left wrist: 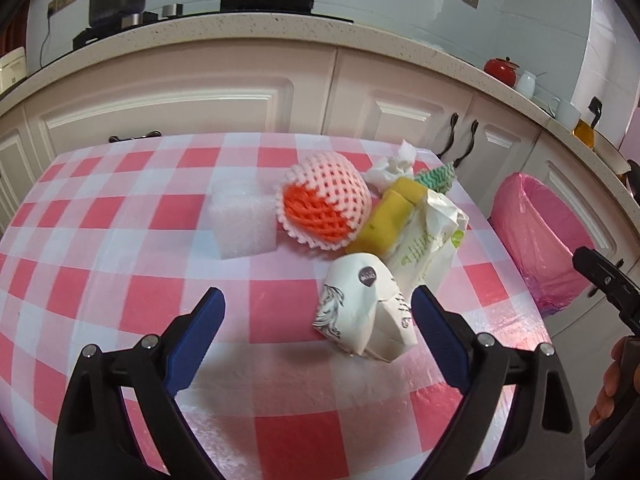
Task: Collect trash
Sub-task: 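Move both open tools back toward the trash on the table, then grasp the line-drawing paper bag with the left tool while the right tool grasps the green-leaf bag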
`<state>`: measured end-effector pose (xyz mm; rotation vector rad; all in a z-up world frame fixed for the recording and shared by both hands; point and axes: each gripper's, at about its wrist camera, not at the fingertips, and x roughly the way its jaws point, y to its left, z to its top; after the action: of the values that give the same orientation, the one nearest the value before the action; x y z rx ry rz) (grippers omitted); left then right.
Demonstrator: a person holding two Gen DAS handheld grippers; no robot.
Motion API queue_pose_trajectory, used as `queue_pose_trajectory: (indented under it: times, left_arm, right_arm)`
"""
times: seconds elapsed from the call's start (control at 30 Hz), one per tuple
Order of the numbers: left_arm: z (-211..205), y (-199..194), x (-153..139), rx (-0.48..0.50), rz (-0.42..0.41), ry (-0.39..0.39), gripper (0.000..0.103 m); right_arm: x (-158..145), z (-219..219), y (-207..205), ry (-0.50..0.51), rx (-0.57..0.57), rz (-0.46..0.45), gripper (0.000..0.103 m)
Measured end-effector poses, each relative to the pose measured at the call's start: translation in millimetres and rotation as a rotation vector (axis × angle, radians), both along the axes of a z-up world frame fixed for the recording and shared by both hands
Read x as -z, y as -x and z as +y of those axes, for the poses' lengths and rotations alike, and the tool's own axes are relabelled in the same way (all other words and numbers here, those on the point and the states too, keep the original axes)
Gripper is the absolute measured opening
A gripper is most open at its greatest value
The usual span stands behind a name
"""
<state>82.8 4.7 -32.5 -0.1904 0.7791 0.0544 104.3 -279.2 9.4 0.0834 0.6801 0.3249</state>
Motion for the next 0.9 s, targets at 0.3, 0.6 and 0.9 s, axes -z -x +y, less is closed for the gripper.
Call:
queue_pose_trajectory:
  times: [0.3,0.6,0.9]
  left_arm:
    - [-11.9,-21.2,19.2,0.027,0.049,0.038,0.091]
    - [-13.9,-41.1,39.2,0.034,0.117,0.051,0.076]
    - [10.3,-32.6,50.2,0.036,0.173,0.047,0.042]
  right_arm:
    - [0.5,0.8,-6.2,0.01,0.001,0.011,0.083]
    - [5.5,15.9,-12.7,0.016,-0.023,0.03,0.083]
    - [16.0,53.0,-25.6,0.004,-0.081,0.055,0.083]
